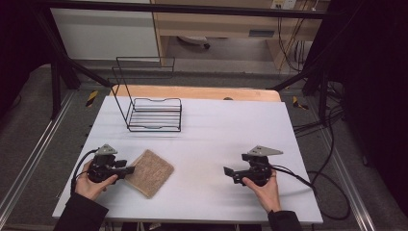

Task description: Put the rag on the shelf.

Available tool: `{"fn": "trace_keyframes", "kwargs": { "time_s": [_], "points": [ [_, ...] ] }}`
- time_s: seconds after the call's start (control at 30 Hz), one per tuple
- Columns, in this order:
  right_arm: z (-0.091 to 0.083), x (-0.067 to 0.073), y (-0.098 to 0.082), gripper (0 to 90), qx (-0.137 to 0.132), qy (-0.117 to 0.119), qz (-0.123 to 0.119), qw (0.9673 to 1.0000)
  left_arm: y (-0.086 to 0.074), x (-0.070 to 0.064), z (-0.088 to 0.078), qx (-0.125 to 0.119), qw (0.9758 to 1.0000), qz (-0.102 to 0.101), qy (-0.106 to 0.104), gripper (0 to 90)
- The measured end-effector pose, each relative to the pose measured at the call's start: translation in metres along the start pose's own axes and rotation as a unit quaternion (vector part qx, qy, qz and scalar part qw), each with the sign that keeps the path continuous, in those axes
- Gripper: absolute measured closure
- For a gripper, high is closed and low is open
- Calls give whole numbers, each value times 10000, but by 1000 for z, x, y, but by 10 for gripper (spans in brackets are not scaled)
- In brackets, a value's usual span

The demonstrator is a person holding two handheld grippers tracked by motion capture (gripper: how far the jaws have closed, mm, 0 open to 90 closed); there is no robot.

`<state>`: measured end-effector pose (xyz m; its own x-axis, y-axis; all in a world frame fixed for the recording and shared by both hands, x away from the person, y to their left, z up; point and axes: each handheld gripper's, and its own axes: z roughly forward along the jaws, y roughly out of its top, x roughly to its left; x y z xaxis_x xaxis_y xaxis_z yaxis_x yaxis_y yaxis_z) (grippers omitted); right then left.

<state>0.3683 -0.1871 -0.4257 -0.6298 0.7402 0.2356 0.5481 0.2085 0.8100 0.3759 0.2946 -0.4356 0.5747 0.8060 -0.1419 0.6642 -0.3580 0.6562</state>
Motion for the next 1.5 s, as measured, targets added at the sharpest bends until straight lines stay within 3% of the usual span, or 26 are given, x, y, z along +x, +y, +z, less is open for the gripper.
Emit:
{"fn": "trace_keyframes", "kwargs": {
  "time_s": [0.1,0.17,0.27,0.4,0.43,0.53,0.57,0.73,0.83,0.93,1.1,1.17,1.27,1.37,1.5],
  "points": [
    [17,20,9,97,88,170,-118,9997,-3,3,2,53,9999,-56,-77,584],
    [23,26,11,101,118,199,-191,9995,-4,4,1,41,9998,-93,-153,618],
    [42,47,17,137,227,256,-421,9985,-5,0,2,98,9998,-15,-200,681],
    [67,71,21,192,388,370,-519,9972,-5,-1,1,167,9995,-72,-242,739],
    [79,83,24,233,429,404,-587,9965,-5,-1,0,168,9994,-102,-273,804],
    [92,92,28,280,451,397,-601,9964,-4,-2,0,181,9993,-121,-305,829],
    [105,98,30,314,456,409,-498,9969,-4,-1,0,175,9993,-124,-300,833],
    [127,106,31,365,603,451,-386,9964,-7,1,1,49,9997,-33,-237,795],
    [139,113,30,418,642,458,-342,9963,-8,3,2,66,9996,-85,-263,749],
    [147,119,28,494,732,456,-377,9956,-8,4,2,143,9989,-250,-373,774],
    [151,121,26,668,818,549,-150,9950,-6,3,1,229,9983,-386,-365,826],
    [151,120,27,801,849,643,-64,9943,-6,2,0,218,9982,-426,-368,842],
    [150,118,31,846,834,675,-20,9942,-6,3,-1,182,9977,-505,-416,850],
    [148,115,38,852,826,678,-28,9943,-7,0,-2,128,9960,-641,-612,852],
    [144,104,57,848,775,614,-80,9951,-7,-12,-2,-52,9958,-579,-713,840]
  ]
}}
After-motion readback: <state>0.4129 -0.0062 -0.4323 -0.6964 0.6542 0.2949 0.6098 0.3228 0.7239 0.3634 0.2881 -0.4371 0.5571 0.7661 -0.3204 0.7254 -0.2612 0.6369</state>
